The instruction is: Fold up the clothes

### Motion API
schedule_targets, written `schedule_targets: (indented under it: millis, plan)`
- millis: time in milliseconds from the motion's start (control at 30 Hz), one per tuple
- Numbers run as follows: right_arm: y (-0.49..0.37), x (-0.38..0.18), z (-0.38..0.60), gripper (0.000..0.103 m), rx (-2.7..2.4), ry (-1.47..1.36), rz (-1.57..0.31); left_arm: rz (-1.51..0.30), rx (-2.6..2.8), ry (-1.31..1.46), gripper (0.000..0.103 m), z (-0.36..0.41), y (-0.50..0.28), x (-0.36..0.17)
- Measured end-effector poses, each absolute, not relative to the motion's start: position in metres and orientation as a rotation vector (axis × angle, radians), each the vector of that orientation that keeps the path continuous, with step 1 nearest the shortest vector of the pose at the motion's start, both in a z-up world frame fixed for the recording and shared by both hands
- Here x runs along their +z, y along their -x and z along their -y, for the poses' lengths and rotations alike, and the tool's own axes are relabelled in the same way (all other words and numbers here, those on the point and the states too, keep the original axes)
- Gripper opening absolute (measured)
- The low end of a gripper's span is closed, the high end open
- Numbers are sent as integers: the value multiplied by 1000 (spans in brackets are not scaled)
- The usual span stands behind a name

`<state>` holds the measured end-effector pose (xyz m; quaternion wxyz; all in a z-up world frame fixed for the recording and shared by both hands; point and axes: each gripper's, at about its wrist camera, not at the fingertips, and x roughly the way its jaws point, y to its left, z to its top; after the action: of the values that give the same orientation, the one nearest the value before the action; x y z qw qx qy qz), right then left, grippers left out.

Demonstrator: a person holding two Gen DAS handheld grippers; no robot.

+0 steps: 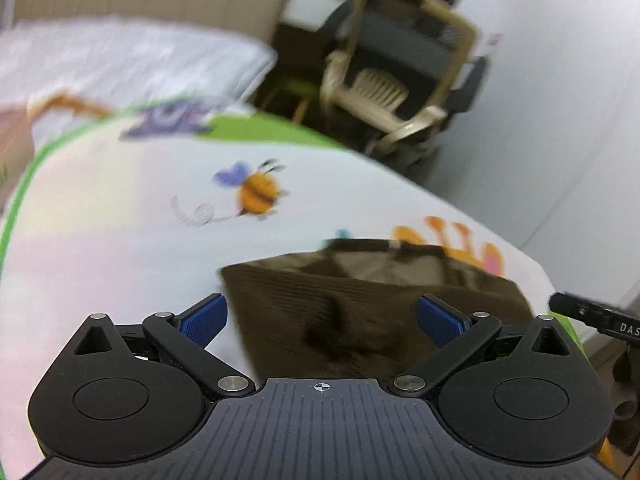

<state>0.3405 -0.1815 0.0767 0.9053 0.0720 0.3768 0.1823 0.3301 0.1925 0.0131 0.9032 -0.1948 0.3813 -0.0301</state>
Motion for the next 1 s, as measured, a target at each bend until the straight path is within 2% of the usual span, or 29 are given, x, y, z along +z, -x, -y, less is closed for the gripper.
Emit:
schedule_targets:
  millis: [100,267,300,367,400,433,467,500,600,700,800,900,1000]
  plan:
    - [-375,58,176,60,332,-162,-846,-861,-39,486,101,-211,-348,-8]
    - [-361,68,176,58,386,-162,-808,-815,-37,523,100,-210,-352,-18]
    - [-358,70,176,53,397,-162,-801,-801,-38,517,100,-206,-354,-19]
    - [-353,74,176,15,418,-161,-786,-769,-27,444,94,-191,-356,-21]
    - [-350,77,176,15,429,-161,-778,-759,-15,398,66,-184,-358,-21]
    - [-347,79,176,14,439,-161,-771,-764,-9,374,33,-180,-360,-20]
    - [-344,81,176,13,450,-161,-763,-778,-16,385,21,-181,-361,-20]
    - [-341,83,176,13,461,-161,-755,-784,-32,414,14,-185,-359,-18]
    - [-329,91,178,11,494,-159,-729,-735,-87,382,13,-188,-335,7]
    - [-273,120,200,11,547,-135,-665,-679,-166,342,11,-184,-291,40]
    - [-211,123,219,11,576,-108,-655,-640,-245,284,11,-173,-236,63]
    - [-162,108,231,11,577,-67,-695,-674,-306,263,12,-165,-191,62]
    - [-125,83,232,11,507,61,-719,-749,-329,233,20,-159,-166,47]
